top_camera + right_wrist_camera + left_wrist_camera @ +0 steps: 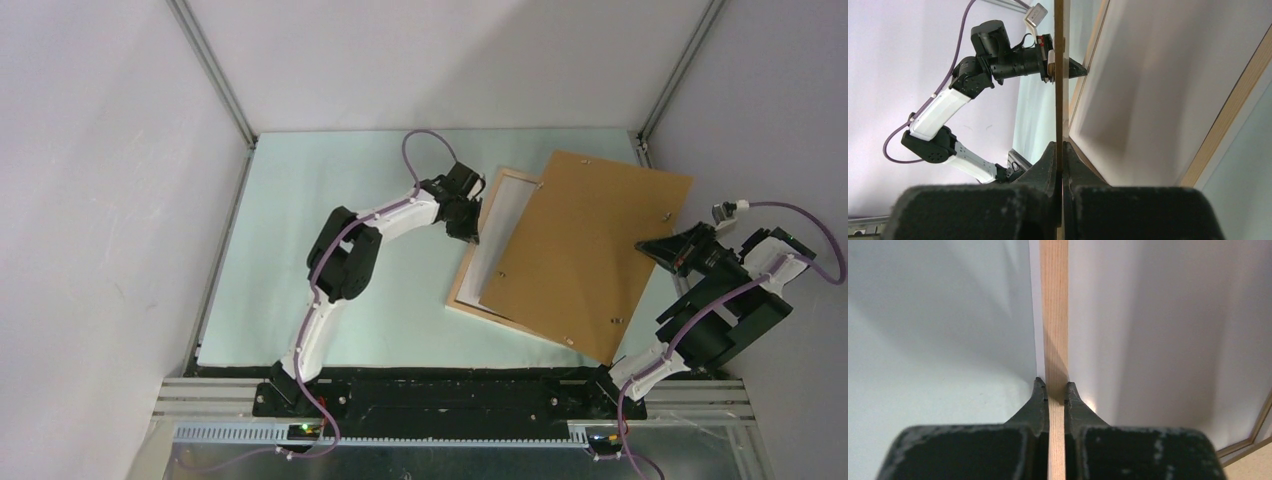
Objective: Put the photo into the frame
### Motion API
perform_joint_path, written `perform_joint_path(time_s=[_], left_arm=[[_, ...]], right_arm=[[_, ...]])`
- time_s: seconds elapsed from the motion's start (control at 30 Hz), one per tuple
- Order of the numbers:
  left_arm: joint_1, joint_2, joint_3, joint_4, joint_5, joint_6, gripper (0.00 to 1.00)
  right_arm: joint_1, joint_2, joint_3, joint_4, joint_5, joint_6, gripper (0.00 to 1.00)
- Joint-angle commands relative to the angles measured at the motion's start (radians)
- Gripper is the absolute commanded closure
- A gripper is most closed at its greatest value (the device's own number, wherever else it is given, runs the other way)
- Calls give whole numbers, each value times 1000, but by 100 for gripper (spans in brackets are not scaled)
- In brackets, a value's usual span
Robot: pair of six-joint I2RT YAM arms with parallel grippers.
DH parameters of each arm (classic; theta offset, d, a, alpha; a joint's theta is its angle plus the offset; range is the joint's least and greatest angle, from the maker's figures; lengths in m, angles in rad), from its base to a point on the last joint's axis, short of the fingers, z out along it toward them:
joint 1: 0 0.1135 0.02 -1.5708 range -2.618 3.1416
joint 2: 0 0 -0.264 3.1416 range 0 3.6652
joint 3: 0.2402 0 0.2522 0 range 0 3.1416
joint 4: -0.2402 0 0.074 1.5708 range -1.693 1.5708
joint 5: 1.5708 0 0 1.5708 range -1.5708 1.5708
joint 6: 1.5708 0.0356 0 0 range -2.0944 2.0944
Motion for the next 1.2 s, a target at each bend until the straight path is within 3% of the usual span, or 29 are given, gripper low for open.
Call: perform_joint_path(time_s=[0.0,0.2,0.33,0.4,0.53,0.6,0.9,1.17], left_arm=[[62,-74,-133,-17,-5,-49,100],[135,-191,-308,81,41,-110,100],[179,-268,-420,126,40,-141,100],[201,-310,-483,159,39,-159,100],[238,-381,-571,203,27,-185,100],[250,-404,-599,216,23,-191,100],[301,-440,-662,231,29,-190,100],[335,-473,-726,228,42,-144,100]], right_arm=[[30,-20,-4,-94,-121,19,100],[115,17,-4,-77,-161,28,100],[171,20,-5,46,-146,145,100],[202,-3,-6,168,-125,278,100],[278,-140,-102,683,-1,827,100],[337,-193,-138,855,32,957,100],[630,-138,-144,1182,86,1286,100],[731,-27,-138,1531,71,1598,100]])
